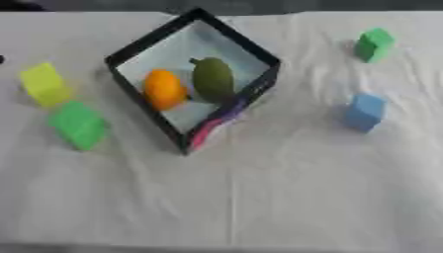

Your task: Pick up objects on the table and place them in the box.

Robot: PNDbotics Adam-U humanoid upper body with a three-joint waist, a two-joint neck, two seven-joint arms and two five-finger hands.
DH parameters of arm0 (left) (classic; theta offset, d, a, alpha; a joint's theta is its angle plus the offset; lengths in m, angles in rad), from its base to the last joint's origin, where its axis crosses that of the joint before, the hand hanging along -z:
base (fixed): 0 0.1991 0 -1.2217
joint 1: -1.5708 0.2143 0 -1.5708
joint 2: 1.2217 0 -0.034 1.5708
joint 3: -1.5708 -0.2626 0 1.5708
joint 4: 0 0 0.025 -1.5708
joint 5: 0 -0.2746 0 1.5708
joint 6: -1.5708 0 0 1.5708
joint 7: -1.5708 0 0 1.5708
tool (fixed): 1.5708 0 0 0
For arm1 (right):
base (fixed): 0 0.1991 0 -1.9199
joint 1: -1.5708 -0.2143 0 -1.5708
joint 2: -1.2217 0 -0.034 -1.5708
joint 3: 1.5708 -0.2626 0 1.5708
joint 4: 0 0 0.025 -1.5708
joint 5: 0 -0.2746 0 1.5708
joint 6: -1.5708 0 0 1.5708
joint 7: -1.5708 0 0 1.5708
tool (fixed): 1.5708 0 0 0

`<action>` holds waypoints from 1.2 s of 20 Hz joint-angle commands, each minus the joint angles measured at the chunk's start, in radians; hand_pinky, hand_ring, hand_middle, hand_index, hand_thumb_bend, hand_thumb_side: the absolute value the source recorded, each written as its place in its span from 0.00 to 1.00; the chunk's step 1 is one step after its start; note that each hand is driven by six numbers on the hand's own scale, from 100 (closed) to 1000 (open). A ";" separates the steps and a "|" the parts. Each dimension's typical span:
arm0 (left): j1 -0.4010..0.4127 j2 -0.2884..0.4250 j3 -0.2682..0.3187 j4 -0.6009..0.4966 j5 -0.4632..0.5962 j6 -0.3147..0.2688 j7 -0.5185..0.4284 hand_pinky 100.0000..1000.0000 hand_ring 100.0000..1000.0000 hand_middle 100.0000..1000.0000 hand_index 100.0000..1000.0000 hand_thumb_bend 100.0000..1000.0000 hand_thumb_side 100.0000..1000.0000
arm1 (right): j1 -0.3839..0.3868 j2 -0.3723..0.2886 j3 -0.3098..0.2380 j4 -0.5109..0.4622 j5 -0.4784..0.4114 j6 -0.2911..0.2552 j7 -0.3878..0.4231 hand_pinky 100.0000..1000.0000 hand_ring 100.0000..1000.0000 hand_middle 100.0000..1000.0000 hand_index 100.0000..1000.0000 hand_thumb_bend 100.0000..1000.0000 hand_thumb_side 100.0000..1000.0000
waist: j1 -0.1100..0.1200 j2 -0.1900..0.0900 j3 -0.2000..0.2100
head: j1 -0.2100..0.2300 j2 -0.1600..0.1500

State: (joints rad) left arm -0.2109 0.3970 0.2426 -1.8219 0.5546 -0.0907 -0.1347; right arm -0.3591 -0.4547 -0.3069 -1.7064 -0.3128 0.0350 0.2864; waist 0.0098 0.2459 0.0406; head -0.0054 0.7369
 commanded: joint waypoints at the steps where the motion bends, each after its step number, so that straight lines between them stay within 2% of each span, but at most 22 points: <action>1: -0.012 0.020 0.003 -0.010 -0.003 0.000 0.000 0.76 0.61 0.75 0.77 0.00 0.60 | -0.006 -0.035 -0.003 -0.006 0.005 0.003 0.002 1.00 0.76 0.74 0.92 0.00 0.50 | 0.003 -0.021 0.002 | 0.002 -0.006; 7: -0.009 0.021 0.004 -0.010 -0.007 -0.002 -0.001 0.76 0.61 0.75 0.77 0.00 0.59 | -0.026 -0.036 0.005 -0.004 0.008 0.011 -0.001 1.00 0.76 0.75 0.92 0.00 0.51 | 0.002 -0.018 0.010 | 0.006 -0.006; 10: -0.004 0.028 0.004 -0.011 -0.010 -0.006 -0.001 0.77 0.61 0.75 0.77 0.00 0.59 | -0.041 -0.072 0.029 0.003 0.006 0.016 0.003 1.00 0.77 0.75 0.93 0.00 0.50 | -0.004 -0.020 0.010 | 0.003 0.001; 14: 0.001 0.035 0.003 -0.010 -0.014 -0.007 -0.002 0.76 0.61 0.75 0.77 0.00 0.59 | -0.082 -0.187 0.091 0.021 -0.029 -0.002 0.006 1.00 0.78 0.76 0.93 0.00 0.47 | -0.012 -0.025 0.008 | -0.002 0.005; 18: 0.007 0.043 0.000 -0.008 -0.018 -0.006 -0.005 0.76 0.60 0.75 0.77 0.00 0.59 | -0.142 -0.356 0.192 0.043 -0.059 -0.042 0.021 1.00 0.80 0.80 0.94 0.00 0.42 | -0.023 -0.033 0.008 | -0.007 0.008; 19: 0.008 0.045 -0.002 -0.007 -0.020 -0.006 -0.006 0.76 0.60 0.75 0.77 0.00 0.59 | -0.158 -0.403 0.225 0.049 -0.060 -0.053 0.032 1.00 0.80 0.80 0.95 0.00 0.44 | -0.026 -0.034 0.009 | -0.008 0.009; 21: 0.010 0.049 -0.005 -0.006 -0.023 -0.005 -0.009 0.76 0.60 0.75 0.77 0.00 0.59 | -0.192 -0.493 0.296 0.061 -0.047 -0.071 0.058 1.00 0.82 0.82 0.96 0.00 0.54 | -0.030 -0.037 0.011 | -0.012 0.010; 24: 0.010 0.051 -0.008 -0.005 -0.025 -0.005 -0.013 0.76 0.60 0.75 0.77 0.00 0.59 | -0.236 -0.591 0.400 0.072 0.001 -0.089 0.102 1.00 0.85 0.84 0.97 0.00 0.66 | -0.034 -0.038 0.015 | -0.018 0.010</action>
State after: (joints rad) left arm -0.1953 0.4122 0.2330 -1.8159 0.5358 -0.0945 -0.1428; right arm -0.5786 -0.9683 0.0664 -1.6342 -0.3273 -0.0454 0.3726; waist -0.0113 0.2458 0.0564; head -0.0195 0.7460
